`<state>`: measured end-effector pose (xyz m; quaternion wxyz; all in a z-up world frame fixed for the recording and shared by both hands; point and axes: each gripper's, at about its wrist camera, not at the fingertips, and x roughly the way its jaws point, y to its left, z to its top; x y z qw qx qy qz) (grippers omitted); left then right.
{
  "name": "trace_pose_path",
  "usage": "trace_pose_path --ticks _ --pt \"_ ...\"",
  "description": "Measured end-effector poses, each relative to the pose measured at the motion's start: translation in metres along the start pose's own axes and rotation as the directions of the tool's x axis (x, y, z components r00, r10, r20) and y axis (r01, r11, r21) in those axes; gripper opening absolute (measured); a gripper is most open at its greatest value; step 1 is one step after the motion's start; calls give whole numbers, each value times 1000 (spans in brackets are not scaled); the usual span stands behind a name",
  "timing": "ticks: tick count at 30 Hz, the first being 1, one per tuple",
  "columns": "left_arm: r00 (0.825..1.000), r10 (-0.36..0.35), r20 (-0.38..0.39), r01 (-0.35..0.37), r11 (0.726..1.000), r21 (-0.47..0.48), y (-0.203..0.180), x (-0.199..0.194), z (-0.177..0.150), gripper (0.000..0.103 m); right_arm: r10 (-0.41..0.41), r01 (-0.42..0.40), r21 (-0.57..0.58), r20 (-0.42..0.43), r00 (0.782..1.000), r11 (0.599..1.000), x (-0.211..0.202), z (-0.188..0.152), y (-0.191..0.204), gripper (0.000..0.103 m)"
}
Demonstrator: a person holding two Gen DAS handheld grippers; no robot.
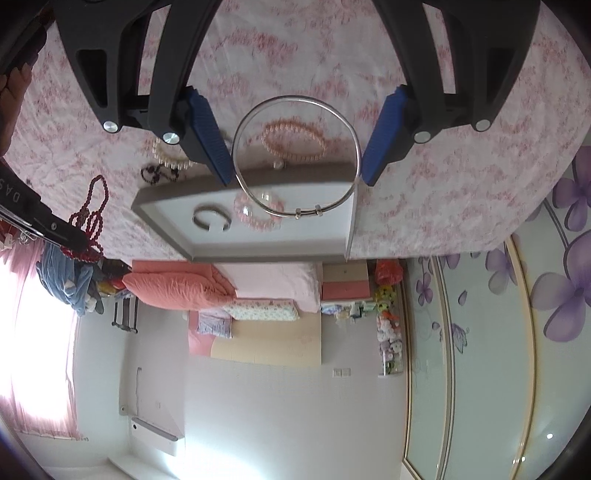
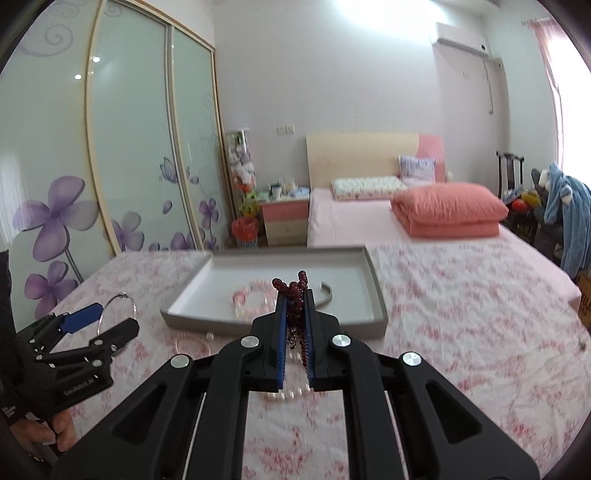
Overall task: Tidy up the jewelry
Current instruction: 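Carry bangle and red beads into the grey tray and open both tools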
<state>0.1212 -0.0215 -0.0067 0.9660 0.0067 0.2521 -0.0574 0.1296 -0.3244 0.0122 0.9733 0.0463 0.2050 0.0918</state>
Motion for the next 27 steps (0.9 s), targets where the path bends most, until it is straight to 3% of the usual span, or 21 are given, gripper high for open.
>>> trace_pose_path --ticks 6,13,20,27 --pt "998 6 56 -7 1000 4 -5 14 27 70 -2 2 -8 73 997 1000 9 25 4 9" --pt "996 21 90 -24 999 34 -15 44 51 70 -5 5 8 90 996 1000 40 43 4 9" --pt "998 27 59 -29 999 41 -17 91 63 70 -4 3 35 23 1000 999 91 46 -1 9" --pt "1000 21 -17 -20 999 40 -17 140 59 70 18 -7 99 -113 993 995 148 35 -13 9"
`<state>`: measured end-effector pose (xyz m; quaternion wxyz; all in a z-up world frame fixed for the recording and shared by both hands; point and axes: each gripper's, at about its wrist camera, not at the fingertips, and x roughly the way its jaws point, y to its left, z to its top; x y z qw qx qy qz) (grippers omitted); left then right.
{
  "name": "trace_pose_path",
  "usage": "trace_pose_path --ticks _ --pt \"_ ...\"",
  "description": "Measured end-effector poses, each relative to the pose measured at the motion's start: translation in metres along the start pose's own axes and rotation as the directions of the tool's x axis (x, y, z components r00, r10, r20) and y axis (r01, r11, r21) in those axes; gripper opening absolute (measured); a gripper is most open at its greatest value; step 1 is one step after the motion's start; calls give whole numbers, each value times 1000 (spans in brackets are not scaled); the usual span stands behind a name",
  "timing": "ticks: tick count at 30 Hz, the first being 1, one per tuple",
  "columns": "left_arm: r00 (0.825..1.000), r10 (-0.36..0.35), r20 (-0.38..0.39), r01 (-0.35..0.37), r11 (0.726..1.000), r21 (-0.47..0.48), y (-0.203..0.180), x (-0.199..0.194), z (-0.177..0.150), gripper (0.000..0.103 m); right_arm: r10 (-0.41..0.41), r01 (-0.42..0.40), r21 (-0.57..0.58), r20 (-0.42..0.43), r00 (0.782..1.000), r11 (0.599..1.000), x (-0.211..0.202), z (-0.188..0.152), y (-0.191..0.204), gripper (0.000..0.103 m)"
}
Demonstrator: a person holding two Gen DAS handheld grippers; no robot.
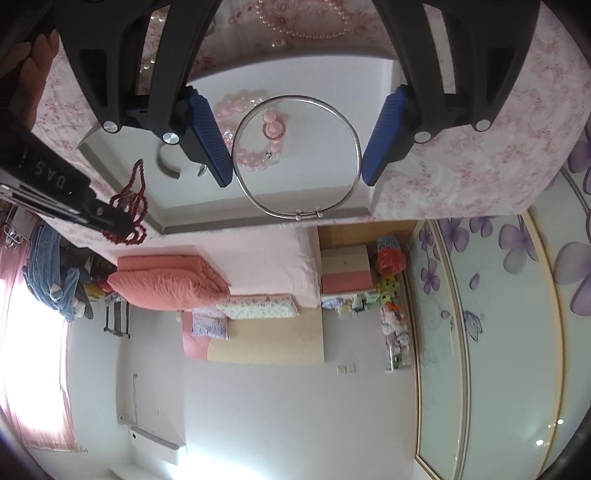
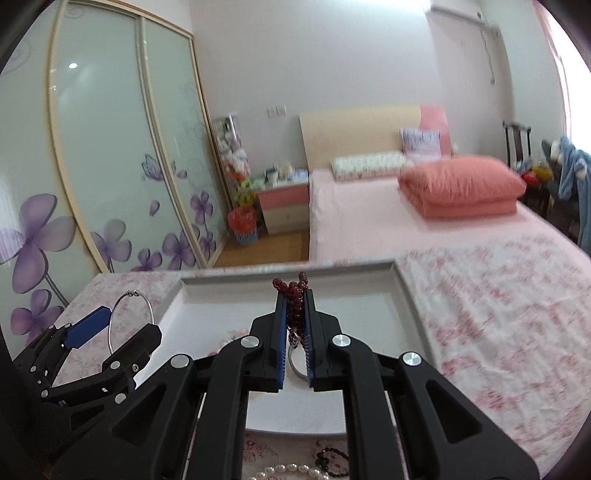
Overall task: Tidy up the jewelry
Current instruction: 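Carry bangle and red beads into the grey tray and open both tools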
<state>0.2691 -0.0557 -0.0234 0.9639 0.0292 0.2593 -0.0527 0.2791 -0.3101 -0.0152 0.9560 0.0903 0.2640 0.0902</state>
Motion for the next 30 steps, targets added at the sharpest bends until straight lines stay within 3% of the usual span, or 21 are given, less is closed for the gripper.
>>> trace_pose_path --ticks 8,13,15,17,30 --pt "995 -26 -98 24 1000 -21 6 37 -12 70 13 -8 36 -127 992 999 33 -14 -7 9" --pt "992 -35 -117 33 999 -23 5 44 -11 71 17 -7 55 -179 984 998 42 -15 -9 12" --pt "992 -39 -120 36 999 -31 6 46 -10 71 14 -4 59 -179 984 998 40 -15 -9 20" --pt "992 -41 -115 37 999 -36 6 45 -8 71 14 -2 71 -173 985 997 39 -12 -13 38" --pt "996 9 -90 -17 996 -86 43 3 -6 72 -3 14 93 -119 993 996 -4 -12 -27 38"
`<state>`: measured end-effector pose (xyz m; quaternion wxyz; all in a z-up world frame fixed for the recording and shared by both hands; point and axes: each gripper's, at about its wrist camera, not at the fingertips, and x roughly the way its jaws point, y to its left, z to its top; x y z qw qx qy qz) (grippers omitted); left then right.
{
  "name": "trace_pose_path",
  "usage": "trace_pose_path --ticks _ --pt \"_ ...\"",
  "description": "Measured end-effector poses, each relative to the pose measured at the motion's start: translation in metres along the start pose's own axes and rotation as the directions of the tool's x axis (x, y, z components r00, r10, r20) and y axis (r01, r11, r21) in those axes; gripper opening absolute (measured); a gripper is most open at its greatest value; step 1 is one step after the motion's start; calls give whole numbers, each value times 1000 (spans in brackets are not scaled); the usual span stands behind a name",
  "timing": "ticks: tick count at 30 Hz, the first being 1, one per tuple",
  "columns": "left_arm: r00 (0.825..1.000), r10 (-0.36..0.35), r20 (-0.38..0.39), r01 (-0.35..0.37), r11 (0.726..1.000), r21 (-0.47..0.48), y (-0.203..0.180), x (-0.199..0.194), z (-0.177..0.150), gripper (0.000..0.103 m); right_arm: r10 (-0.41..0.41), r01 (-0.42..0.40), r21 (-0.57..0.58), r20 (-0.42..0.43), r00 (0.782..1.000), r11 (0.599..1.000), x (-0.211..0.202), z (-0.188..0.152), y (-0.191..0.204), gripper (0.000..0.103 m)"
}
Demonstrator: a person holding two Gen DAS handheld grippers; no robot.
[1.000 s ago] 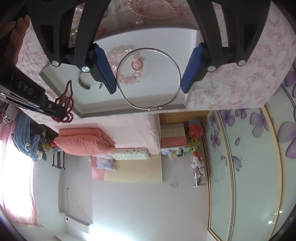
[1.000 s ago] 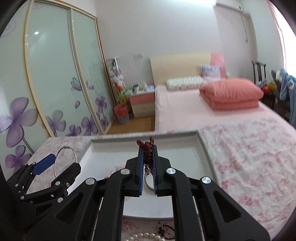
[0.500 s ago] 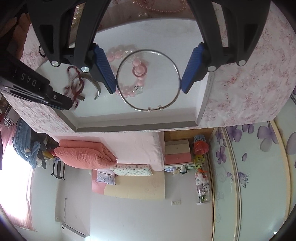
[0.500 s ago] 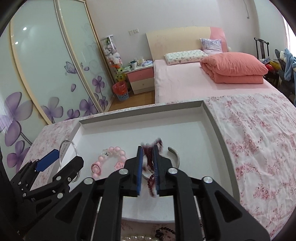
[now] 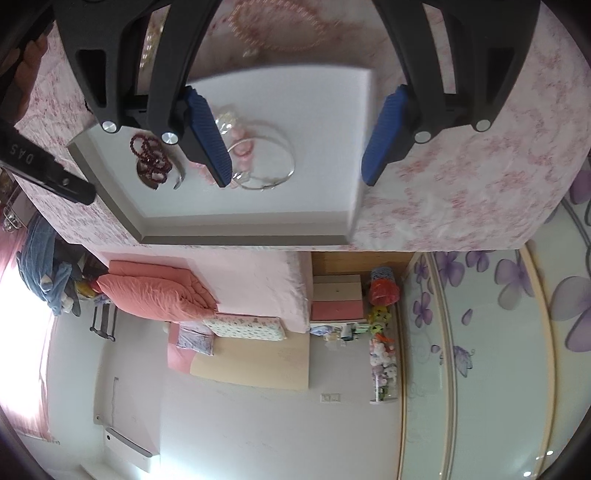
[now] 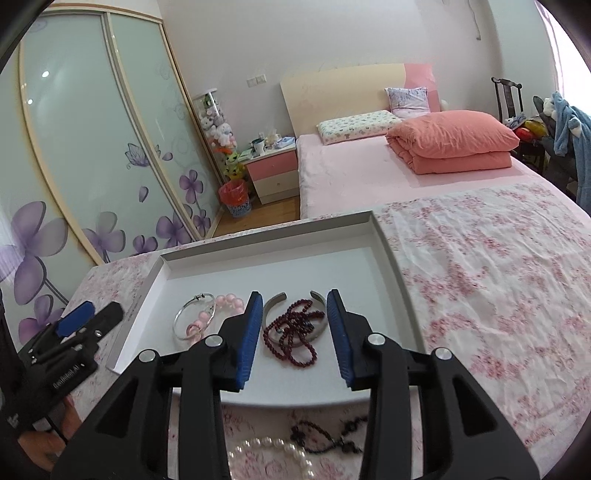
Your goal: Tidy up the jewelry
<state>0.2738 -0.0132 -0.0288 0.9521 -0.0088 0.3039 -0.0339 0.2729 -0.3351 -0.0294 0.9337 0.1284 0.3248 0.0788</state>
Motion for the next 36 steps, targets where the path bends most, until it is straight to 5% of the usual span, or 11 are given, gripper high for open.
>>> trace_pose_path --ticks 9,22,32,36 --pt "1000 17 -20 -17 1000 2 23 -44 -33 75 -20 19 -41 -29 999 999 -25 -21 -8 38" --pt "992 13 -126 -6 999 51 27 -59 -79 80 -131 115 -86 -209 969 990 1 -63 -39 34" --pt "984 26 -174 -14 998 68 22 -48 -87 81 -164 127 -176 -215 963 976 8 -72 -30 6" --pt "982 30 -186 -17 997 73 20 -44 -89 81 -175 140 -169 -218 960 976 3 -74 -32 5"
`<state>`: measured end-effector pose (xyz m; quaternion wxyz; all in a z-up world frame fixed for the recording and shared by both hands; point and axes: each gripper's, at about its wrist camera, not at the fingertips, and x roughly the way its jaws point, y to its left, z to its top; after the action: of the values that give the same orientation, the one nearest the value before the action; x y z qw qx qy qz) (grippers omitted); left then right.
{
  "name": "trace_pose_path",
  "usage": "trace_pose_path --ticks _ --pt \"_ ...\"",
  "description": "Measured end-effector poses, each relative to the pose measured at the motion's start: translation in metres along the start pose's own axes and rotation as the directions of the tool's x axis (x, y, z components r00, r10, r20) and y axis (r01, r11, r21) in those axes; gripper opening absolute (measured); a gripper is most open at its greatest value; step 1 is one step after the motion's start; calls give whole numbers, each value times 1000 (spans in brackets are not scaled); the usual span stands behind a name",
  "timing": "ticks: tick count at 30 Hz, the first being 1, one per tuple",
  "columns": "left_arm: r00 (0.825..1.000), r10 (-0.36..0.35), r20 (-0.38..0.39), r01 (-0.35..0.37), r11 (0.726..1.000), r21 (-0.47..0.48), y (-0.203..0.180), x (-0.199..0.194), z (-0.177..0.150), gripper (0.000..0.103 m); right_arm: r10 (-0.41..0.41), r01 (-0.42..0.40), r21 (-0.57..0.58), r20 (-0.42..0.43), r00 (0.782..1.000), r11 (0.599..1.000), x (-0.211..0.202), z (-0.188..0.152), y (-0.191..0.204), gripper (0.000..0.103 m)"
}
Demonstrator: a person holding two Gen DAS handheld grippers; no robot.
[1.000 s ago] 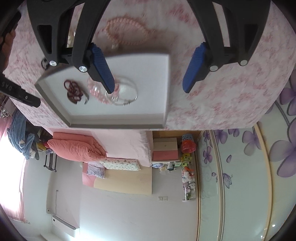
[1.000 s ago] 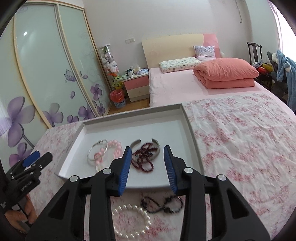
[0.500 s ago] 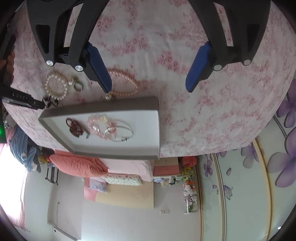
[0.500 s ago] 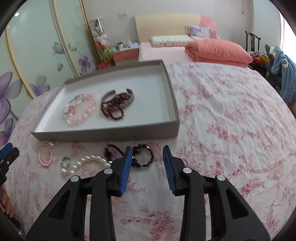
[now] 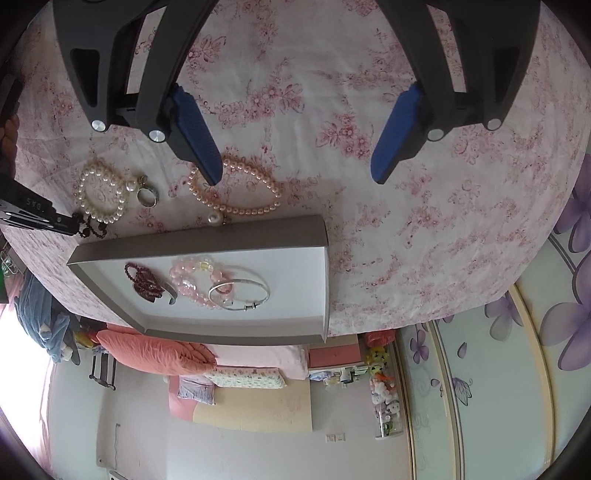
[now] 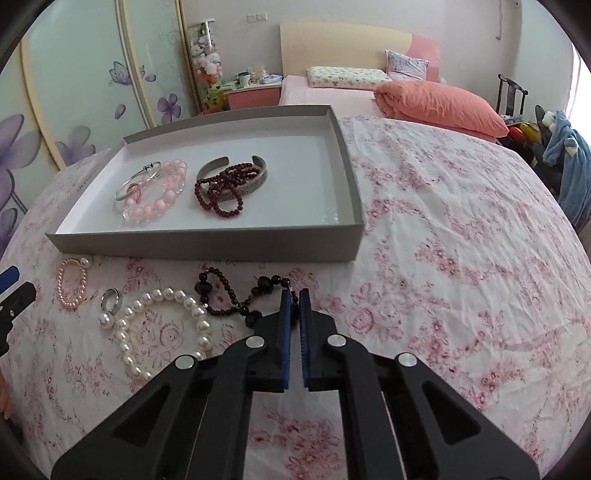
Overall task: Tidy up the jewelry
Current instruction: 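Move right tool to the black bead strand while left tool approaches the pink pearl necklace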
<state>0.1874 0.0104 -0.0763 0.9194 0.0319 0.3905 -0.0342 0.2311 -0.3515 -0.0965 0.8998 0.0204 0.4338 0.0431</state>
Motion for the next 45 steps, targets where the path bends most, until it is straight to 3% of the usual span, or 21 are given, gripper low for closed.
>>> trace_pose_path --ticks 4,11,17,20,27,34,40,42,45 --pt "1000 1 -17 -1 1000 5 -2 5 0 81 -68 68 40 7 998 997 -5 -5 -12 5" --pt "998 13 -57 -12 1000 9 -14 22 6 80 -79 78 47 8 997 996 -5 -8 -18 5" --pt "994 14 -112 -19 999 -46 -13 40 11 59 -69 68 52 7 998 996 -5 -7 -17 5" --pt "994 29 -107 -34 998 -47 -13 42 11 56 -65 65 55 7 998 996 -5 -5 -17 5" --pt "991 88 -98 -86 996 24 0 37 8 55 -54 54 63 7 999 997 -5 -4 -19 5" --pt "992 32 -119 -34 999 -10 12 30 4 55 -54 53 64 7 999 997 -5 -4 -19 5" --pt "993 -2 -119 0 1000 -11 3 30 2 33 -54 53 63 7 999 997 -5 -4 -19 5" --pt "993 1 -117 -2 1000 -10 1 30 3 20 -54 53 64 7 999 997 -5 -4 -19 5" --pt "993 17 -114 -17 1000 1 0 31 3 9 -53 53 64 7 999 997 -5 -4 -19 5"
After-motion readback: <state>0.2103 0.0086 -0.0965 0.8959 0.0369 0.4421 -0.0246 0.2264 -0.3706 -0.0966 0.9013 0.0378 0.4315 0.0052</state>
